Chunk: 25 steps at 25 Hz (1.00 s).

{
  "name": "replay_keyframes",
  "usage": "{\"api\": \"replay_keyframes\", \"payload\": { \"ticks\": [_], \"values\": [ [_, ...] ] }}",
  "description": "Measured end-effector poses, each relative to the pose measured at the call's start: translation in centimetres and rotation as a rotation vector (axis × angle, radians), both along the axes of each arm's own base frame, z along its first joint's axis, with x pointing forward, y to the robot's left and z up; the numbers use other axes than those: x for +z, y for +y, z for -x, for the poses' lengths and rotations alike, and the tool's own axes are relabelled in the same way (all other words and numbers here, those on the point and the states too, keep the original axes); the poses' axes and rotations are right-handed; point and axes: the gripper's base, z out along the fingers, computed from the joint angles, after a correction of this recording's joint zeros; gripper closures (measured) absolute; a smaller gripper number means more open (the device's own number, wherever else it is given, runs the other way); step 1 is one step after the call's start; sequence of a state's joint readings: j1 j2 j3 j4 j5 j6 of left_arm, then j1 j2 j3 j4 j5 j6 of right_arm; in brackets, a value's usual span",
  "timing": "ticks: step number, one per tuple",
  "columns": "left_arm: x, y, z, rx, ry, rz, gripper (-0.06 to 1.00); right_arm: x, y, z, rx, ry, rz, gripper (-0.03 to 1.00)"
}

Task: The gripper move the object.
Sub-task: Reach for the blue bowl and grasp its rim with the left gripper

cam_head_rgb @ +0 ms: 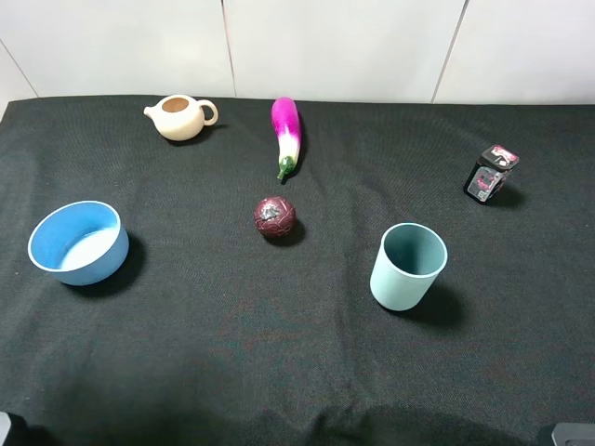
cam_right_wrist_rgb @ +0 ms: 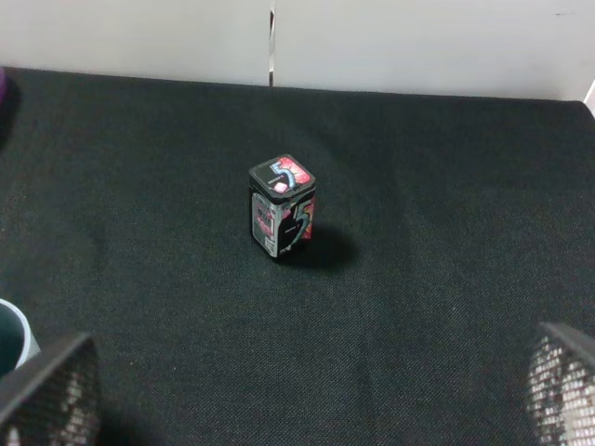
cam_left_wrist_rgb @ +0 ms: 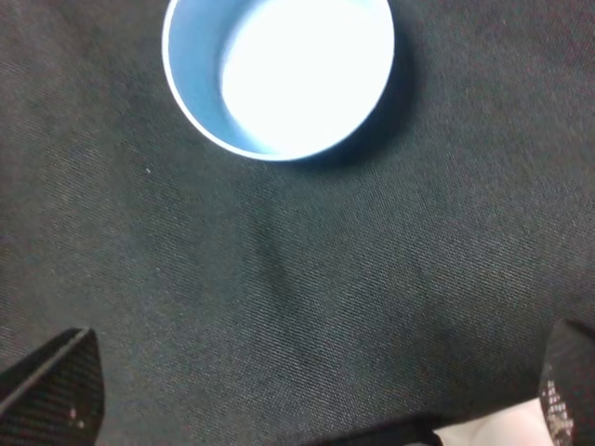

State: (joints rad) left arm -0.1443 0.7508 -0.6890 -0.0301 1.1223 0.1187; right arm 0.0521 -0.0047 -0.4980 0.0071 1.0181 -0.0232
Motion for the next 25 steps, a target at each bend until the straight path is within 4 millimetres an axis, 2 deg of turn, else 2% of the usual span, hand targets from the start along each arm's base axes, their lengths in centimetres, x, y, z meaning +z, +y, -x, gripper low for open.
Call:
{"api": "replay_keyframes", "payload": {
  "ticks": [15,25],
  "values": [
    [-2.4,-0.9,-3.3,-0.05,0.185,0.003,-0.05,0.0,0.0,0.0,0.0,0.0,0.0,0.27],
    [-2.6,-1.0,-3.9,-0.093,0.162,-0.006,-0.05,0.0,0.0,0.0,0.0,0.0,0.0,0.27]
  ]
}}
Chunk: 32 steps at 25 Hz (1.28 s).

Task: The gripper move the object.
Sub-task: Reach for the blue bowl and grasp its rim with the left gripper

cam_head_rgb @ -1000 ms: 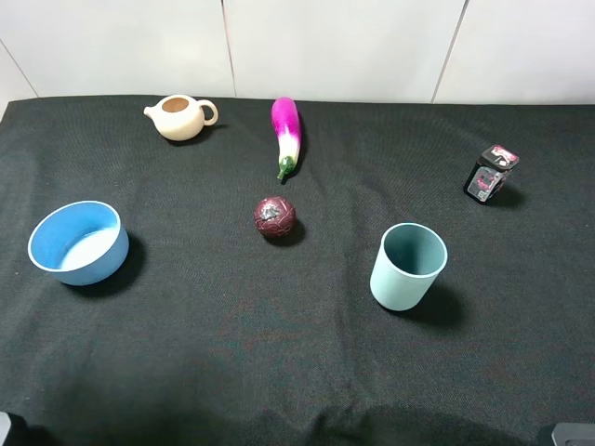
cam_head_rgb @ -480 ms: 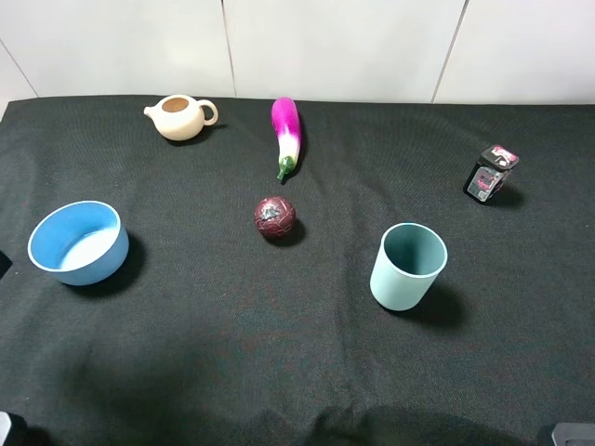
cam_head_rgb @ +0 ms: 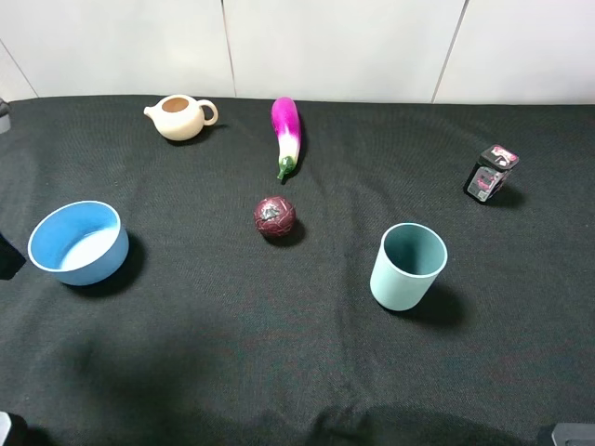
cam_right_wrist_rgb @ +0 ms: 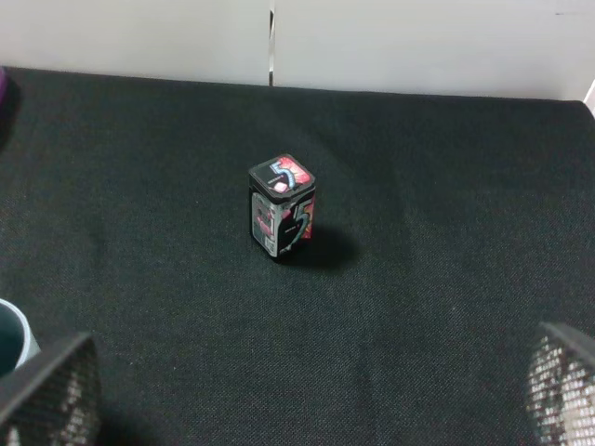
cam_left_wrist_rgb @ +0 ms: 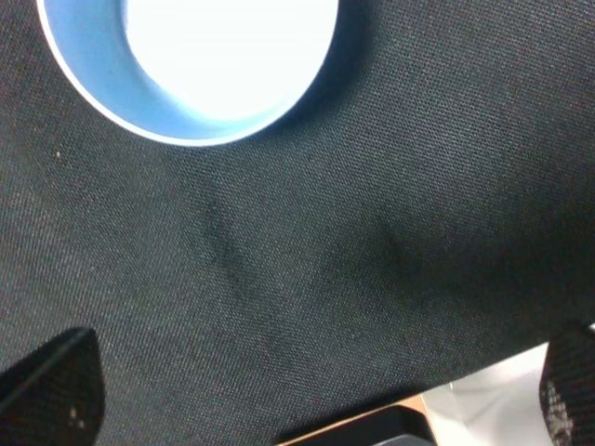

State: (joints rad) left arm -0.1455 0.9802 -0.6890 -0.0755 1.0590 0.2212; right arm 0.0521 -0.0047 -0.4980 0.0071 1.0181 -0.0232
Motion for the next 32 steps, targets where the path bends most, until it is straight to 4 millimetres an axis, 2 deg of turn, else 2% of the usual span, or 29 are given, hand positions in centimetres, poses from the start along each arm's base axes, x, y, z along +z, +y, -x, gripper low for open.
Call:
{"api": "replay_keyframes", "payload": {
  "ticks": [12,20,32],
  "values": [
    [-0.3,0.0,-0.9,-0.039,-0.041,-0.011,-0.05,0.0,0.0,0.0,0.0,0.0,0.0,0.27],
    [-2.5,-0.4,-3.3,-0.098,0.023,-0.03,-0.05,0.0,0.0,0.0,0.0,0.0,0.0,0.27],
    [-6.2,-2.9,-6.0,-0.225,0.072,-0.07,-0.04,0.0,0.0,0.0,0.0,0.0,0.0,0.27]
  ]
}}
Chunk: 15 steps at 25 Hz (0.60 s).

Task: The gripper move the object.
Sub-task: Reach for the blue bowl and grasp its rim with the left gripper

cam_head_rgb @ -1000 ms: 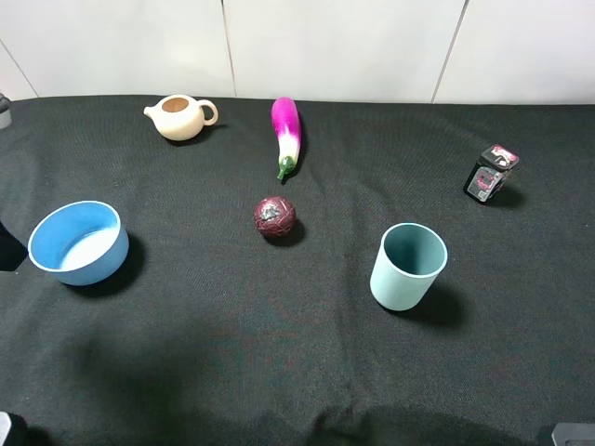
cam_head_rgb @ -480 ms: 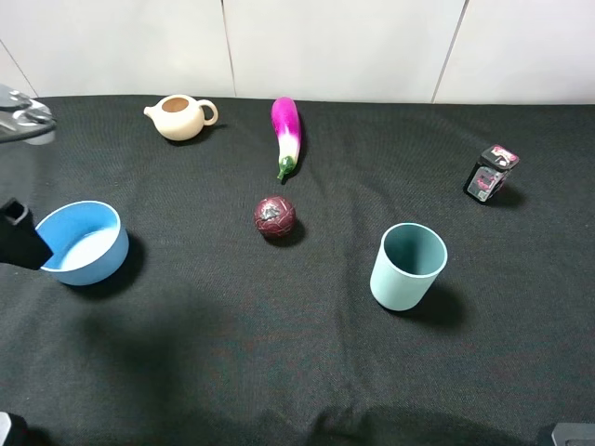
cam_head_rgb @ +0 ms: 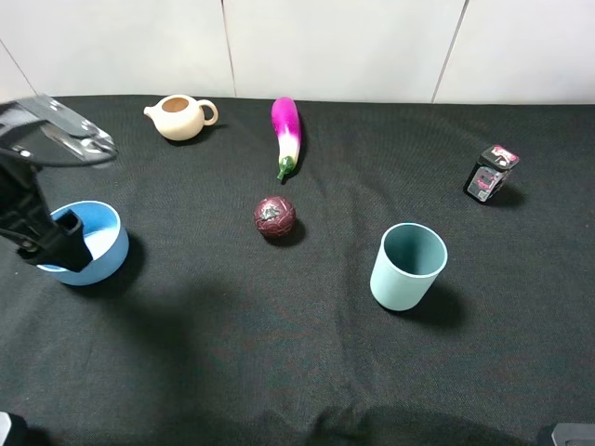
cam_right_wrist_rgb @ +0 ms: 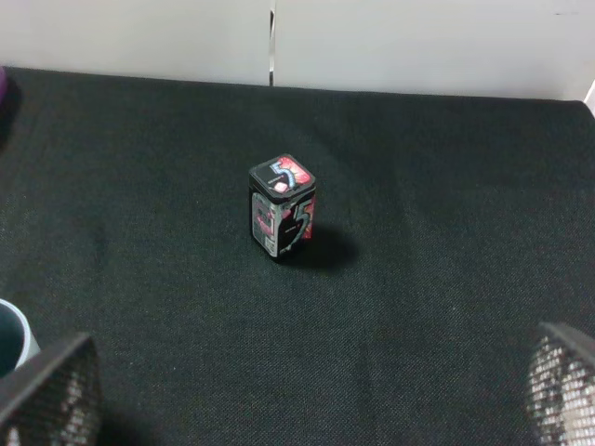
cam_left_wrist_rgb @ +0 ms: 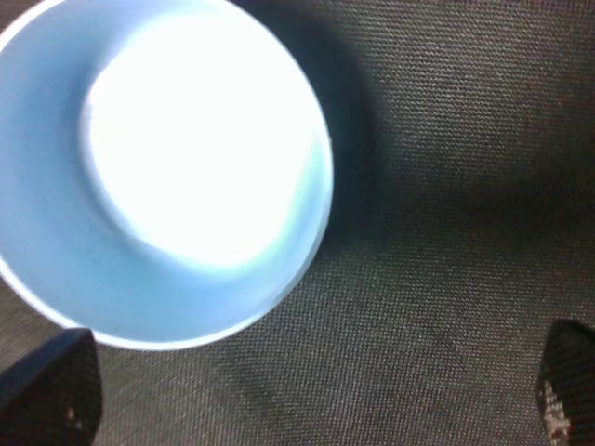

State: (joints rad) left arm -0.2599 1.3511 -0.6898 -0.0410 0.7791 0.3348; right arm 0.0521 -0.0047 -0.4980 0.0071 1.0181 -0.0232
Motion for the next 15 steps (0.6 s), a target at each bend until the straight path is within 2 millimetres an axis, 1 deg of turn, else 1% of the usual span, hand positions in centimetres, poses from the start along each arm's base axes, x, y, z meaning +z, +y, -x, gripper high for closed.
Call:
{"api": "replay_keyframes", "payload": {
  "ticks": [8,15],
  "values": [
    [-3.3,-1.4,-1.3,-0.066,0.06,-0.038,-0.01,0.0,0.0,0.0,0.0,0.0,0.0,0.27],
    [-5.8,-1.7,-2.3,-0.091,0.088,-0.069,0.0,0.0,0.0,0.0,0.0,0.0,0.0,0.27]
  ]
}}
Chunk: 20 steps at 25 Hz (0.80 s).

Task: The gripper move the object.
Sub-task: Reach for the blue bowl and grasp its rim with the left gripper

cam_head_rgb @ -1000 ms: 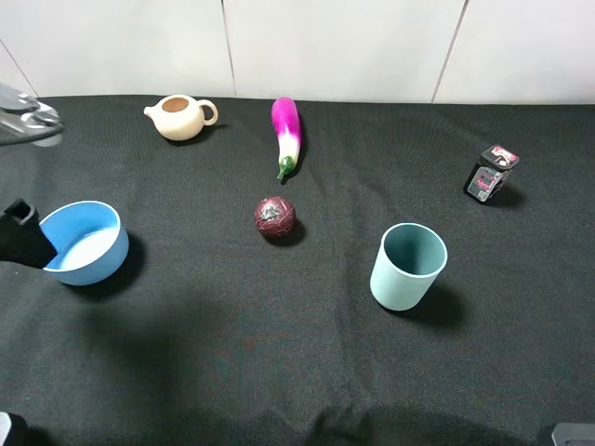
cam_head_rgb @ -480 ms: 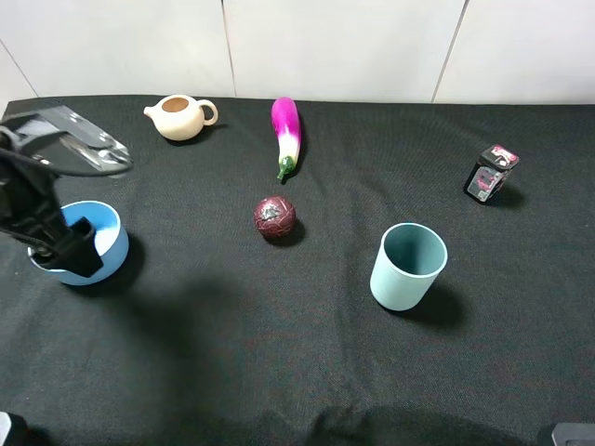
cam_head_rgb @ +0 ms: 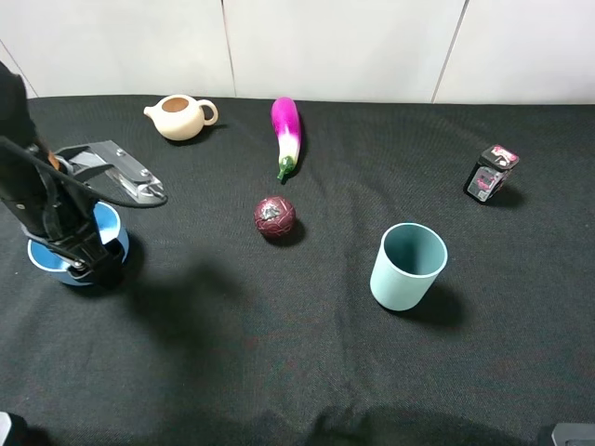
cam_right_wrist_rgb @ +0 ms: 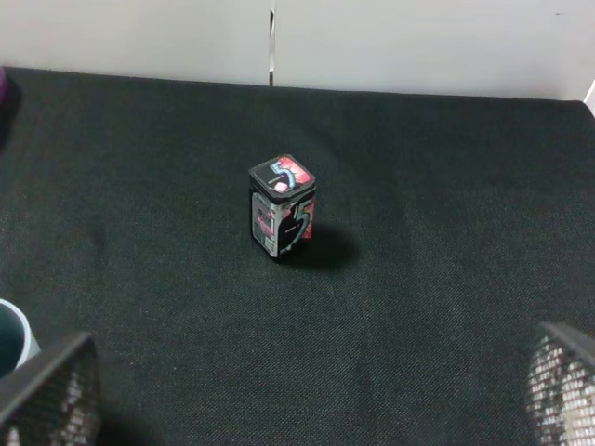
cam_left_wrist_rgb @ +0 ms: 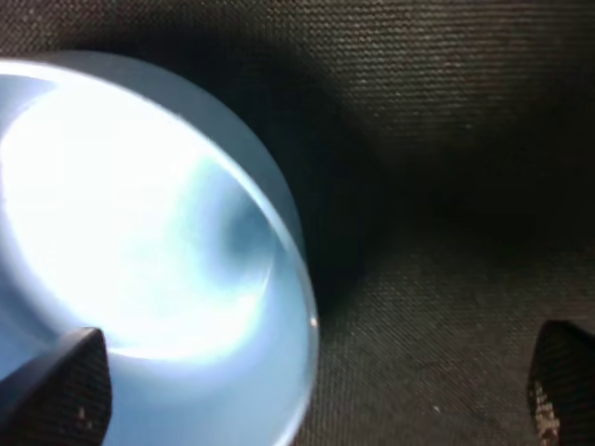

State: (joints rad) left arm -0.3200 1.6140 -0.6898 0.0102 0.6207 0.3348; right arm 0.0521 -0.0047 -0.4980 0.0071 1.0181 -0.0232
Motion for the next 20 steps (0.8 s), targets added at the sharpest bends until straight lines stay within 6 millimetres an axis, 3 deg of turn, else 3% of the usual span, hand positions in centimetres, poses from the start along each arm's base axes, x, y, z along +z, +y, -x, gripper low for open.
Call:
{"api": "replay_keyframes", "payload": {
  "ticks": [15,20],
  "values": [
    [-3.2,-0.1,-1.2,-0.037,0.005,-0.027,0.11,0.0,0.0,0.0,0.0,0.0,0.0,0.27],
    [-3.2,-0.2,-1.3,-0.037,-0.005,-0.023,0.22,0.0,0.0,0.0,0.0,0.0,0.0,0.27]
  ]
}}
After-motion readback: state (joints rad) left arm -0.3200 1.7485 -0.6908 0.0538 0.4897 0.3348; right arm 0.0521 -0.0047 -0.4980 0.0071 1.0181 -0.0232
